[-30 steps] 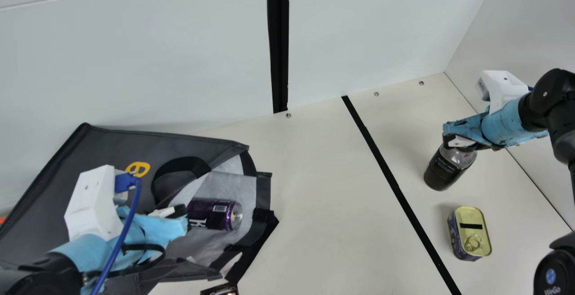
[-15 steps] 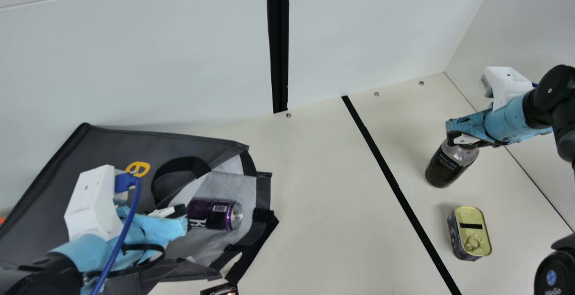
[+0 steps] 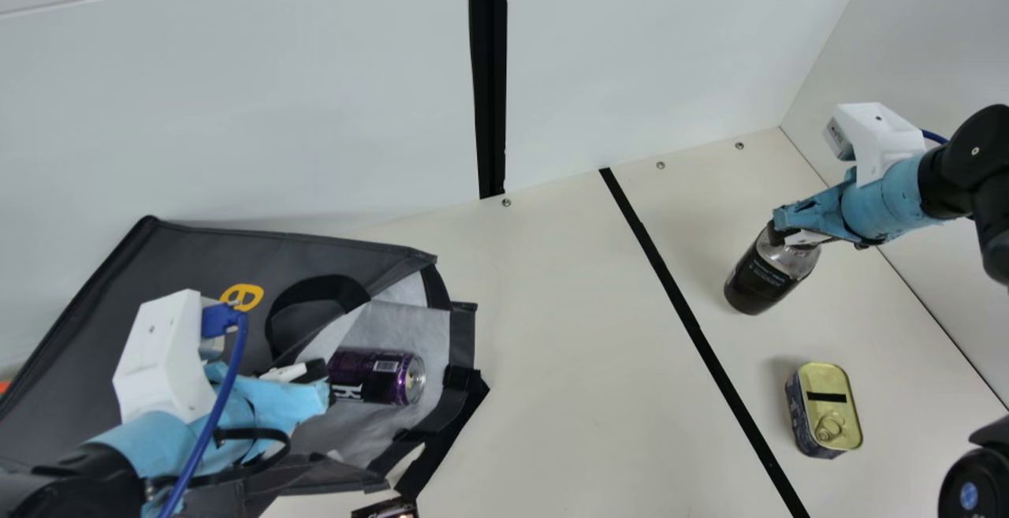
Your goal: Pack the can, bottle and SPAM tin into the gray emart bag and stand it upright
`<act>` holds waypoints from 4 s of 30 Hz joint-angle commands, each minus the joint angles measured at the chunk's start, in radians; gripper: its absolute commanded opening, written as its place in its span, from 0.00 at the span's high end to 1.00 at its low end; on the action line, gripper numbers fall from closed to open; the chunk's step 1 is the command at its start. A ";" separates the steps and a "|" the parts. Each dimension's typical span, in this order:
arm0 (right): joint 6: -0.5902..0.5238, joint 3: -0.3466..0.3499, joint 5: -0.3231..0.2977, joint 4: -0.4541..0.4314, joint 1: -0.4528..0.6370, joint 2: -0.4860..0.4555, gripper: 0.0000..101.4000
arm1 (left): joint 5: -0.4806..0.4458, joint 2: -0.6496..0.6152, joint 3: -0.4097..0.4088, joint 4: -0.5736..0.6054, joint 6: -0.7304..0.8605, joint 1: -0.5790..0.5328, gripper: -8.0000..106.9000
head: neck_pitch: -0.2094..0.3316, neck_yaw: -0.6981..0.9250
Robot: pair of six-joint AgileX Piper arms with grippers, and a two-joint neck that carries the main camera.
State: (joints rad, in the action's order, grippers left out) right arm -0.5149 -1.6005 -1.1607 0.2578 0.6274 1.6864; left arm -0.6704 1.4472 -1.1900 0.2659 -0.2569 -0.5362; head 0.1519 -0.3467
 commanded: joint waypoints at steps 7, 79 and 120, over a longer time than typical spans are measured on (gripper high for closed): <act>-0.107 -0.020 -0.031 0.054 -0.012 0.000 1.00 | 0.000 0.000 0.000 0.000 0.000 0.000 1.00 | 0.023 -0.002; -0.690 0.361 -0.059 0.276 -0.525 -0.294 1.00 | 0.000 0.000 0.000 0.000 0.000 0.000 1.00 | 0.023 -0.002; -0.708 0.291 -0.059 0.597 -0.626 -0.286 1.00 | 0.000 0.000 0.000 0.000 0.000 0.000 1.00 | 0.023 -0.002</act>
State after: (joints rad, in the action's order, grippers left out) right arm -1.2201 -1.3111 -1.2196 0.8521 0.0024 1.3981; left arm -0.6704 1.4472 -1.1900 0.2659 -0.2569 -0.5362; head 0.1519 -0.3482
